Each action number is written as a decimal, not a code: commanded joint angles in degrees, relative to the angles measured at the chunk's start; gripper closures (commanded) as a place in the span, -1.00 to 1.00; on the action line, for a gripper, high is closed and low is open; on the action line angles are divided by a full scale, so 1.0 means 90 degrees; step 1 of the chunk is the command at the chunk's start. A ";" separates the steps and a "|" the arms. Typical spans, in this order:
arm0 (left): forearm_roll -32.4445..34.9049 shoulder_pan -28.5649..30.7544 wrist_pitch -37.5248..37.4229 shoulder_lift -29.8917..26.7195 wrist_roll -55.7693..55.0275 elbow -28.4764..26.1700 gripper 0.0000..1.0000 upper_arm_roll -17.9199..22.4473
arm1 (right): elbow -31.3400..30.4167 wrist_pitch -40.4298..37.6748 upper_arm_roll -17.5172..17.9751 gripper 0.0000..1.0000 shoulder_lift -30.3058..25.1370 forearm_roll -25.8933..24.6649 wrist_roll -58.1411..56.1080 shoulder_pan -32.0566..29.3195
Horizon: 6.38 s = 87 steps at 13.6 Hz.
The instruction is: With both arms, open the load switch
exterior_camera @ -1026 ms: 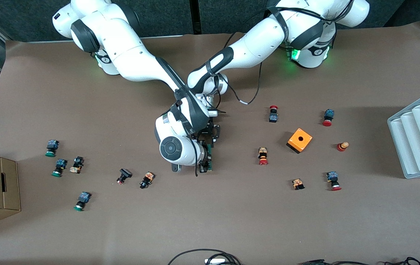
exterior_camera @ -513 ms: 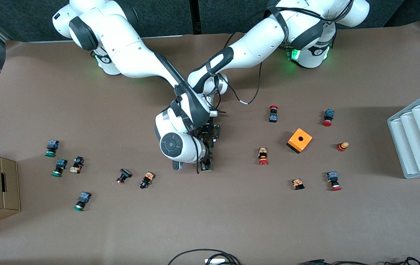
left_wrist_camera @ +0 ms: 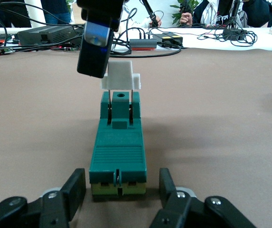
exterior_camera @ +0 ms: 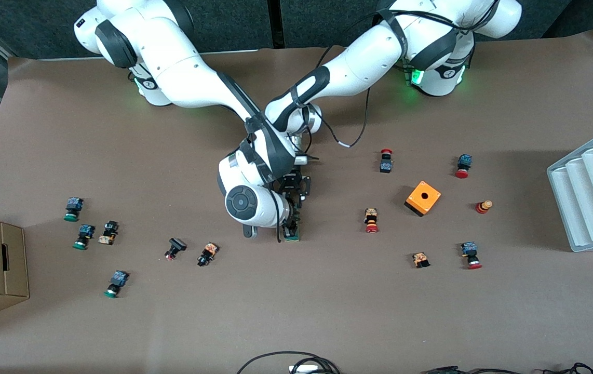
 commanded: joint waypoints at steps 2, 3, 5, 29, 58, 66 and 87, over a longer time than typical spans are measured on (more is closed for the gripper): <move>0.0031 -0.0101 0.0006 0.0190 -0.0043 0.0144 -0.41 0.0059 | -0.0218 0.0032 0.0040 0.43 -0.0222 -0.0117 -0.0043 -0.0047; 0.0031 -0.0091 0.0006 0.0190 -0.0043 0.0144 -0.41 0.0059 | -0.0198 0.0061 0.0030 0.36 -0.0222 -0.0127 -0.0043 -0.0038; 0.0031 -0.0101 0.0006 0.0190 -0.0043 0.0144 -0.41 0.0059 | -0.0121 0.0090 0.0001 0.27 -0.0213 -0.0117 -0.0023 -0.0008; 0.0031 -0.0101 0.0006 0.0180 -0.0063 0.0134 -0.40 0.0059 | -0.0471 0.0383 -0.0038 0.45 -0.0173 -0.0400 -0.0033 0.0207; 0.0031 -0.0091 0.0006 0.0180 -0.0053 0.0134 -0.40 0.0059 | -0.1224 0.0852 0.0001 0.76 -0.0467 -0.0713 -0.0043 0.0421; 0.0031 -0.0091 0.0006 0.0180 -0.0053 0.0144 -0.40 0.0059 | -0.1272 0.1057 -0.0009 0.78 -0.0340 -0.0732 -0.0052 0.0431; -0.0047 -0.0081 0.0016 0.0102 -0.0015 0.0163 -1.00 0.0049 | -0.1213 -0.1226 0.0001 -0.90 -0.2330 -0.1435 -0.3885 -0.1285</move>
